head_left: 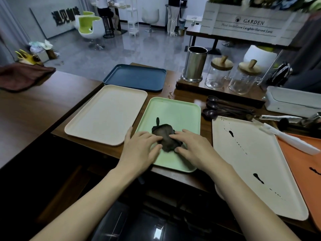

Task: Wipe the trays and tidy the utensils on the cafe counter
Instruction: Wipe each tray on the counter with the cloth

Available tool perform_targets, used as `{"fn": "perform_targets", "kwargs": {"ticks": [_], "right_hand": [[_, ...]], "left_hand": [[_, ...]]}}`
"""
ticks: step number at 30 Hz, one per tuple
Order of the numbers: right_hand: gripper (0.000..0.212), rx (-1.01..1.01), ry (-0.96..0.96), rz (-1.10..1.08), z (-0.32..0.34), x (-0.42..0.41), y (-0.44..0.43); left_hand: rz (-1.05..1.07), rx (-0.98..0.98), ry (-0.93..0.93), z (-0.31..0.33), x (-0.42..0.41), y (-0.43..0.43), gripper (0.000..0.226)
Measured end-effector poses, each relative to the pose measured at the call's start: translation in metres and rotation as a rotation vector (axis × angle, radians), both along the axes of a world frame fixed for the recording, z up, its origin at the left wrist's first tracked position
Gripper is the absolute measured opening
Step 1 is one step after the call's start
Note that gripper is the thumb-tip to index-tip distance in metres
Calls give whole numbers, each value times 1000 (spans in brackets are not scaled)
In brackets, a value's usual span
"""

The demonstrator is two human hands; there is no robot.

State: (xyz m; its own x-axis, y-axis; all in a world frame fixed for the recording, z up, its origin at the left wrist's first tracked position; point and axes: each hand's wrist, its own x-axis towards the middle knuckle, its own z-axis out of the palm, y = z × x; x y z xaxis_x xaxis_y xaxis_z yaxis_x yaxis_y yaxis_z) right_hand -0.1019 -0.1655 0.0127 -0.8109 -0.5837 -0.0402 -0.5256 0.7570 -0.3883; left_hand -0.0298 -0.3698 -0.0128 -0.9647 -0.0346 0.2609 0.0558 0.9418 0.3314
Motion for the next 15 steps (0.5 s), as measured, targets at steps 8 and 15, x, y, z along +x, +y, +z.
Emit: {"fn": "perform_targets", "kwargs": {"ticks": [8, 15], "right_hand": [[26, -258, 152, -134, 7, -1, -13], [21, -678, -186, -170, 25, -10, -22]], "left_hand": [[21, 131, -81, 13, 1, 4, 72], [172, 330, 5, 36, 1, 4, 41]]}}
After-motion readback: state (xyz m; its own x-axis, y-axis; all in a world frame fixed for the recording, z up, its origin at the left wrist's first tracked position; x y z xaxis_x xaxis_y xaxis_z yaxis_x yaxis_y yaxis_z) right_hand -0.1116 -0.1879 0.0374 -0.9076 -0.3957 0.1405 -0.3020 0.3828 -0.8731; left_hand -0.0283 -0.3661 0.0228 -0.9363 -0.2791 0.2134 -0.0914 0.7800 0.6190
